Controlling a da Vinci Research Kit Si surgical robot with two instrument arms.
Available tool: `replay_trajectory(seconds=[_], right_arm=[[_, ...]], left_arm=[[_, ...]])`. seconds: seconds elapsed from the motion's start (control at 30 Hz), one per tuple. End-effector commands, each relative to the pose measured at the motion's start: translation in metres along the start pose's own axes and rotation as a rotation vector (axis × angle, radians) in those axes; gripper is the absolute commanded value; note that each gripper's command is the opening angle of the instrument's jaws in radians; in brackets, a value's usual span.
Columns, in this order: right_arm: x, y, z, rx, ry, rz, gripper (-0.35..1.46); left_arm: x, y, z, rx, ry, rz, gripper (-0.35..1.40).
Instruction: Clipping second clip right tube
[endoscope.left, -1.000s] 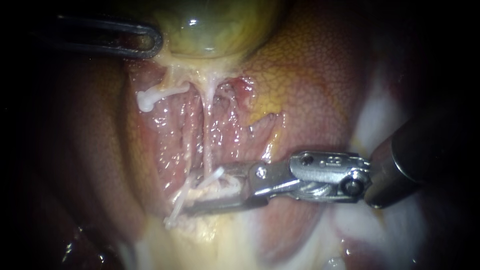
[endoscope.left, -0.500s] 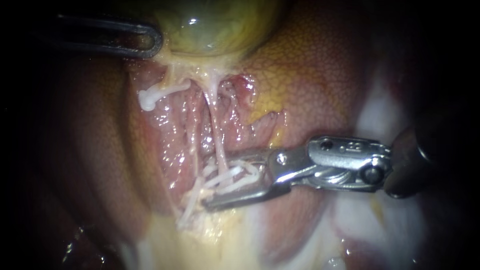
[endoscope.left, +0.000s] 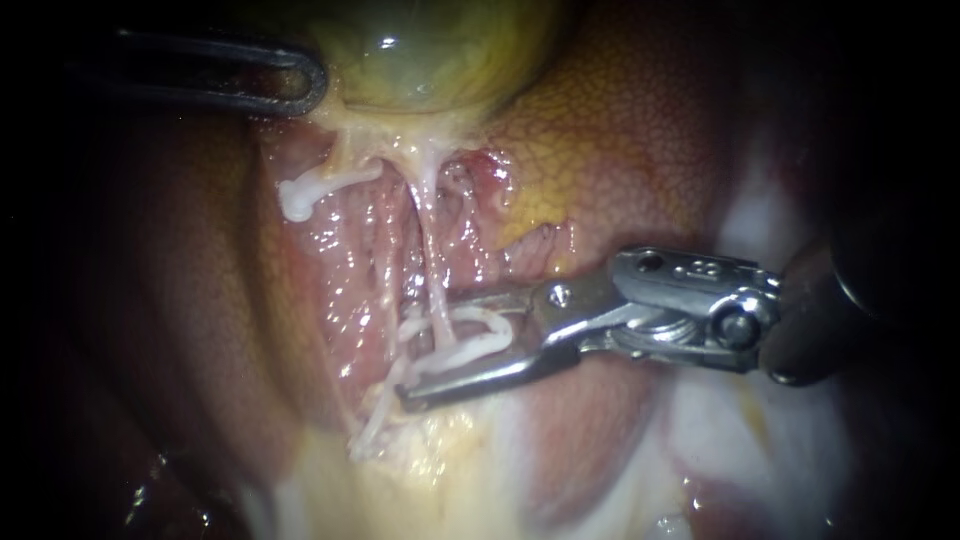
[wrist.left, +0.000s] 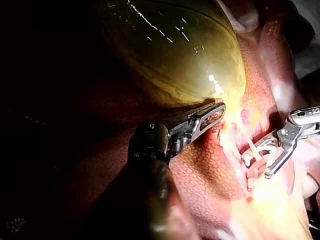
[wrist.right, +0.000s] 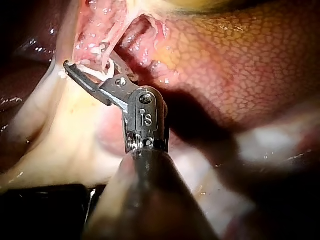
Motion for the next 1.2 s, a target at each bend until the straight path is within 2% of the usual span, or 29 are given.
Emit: replay_trajectory(seconds=[0.03, 0.17, 0.33, 0.53, 0.8, 1.2], right_arm=[[0.0, 0.0001, 0.0001, 0.017, 0.015, 0.018, 0.5], [0.0, 0.0001, 0.0, 0.079, 0.057, 0.076, 0.5], [-0.0003, -0.0002, 0.0, 0.139, 0.077, 0.105, 0.49], [-0.0007, -0.0008, 0.0002, 0.244, 0.098, 0.097, 0.45], [-0.0006, -0.0009, 0.0009, 0.2, 0.152, 0.076, 0.4], [-0.0003, 0.0001, 0.0009, 0.188, 0.182, 0.009, 0.2]], left_arm=[[0.0, 0.0, 0.0, 0.0, 0.0, 0.0, -0.35], [0.0, 0.0, 0.0, 0.0, 0.0, 0.0, -0.35], [0.0, 0.0, 0.0, 0.0, 0.0, 0.0, -0.35], [0.0, 0.0, 0.0, 0.0, 0.0, 0.0, -0.35], [0.0, 0.0, 0.0, 0.0, 0.0, 0.0, -0.35], [0.0, 0.0, 0.0, 0.0, 0.0, 0.0, -0.35]])
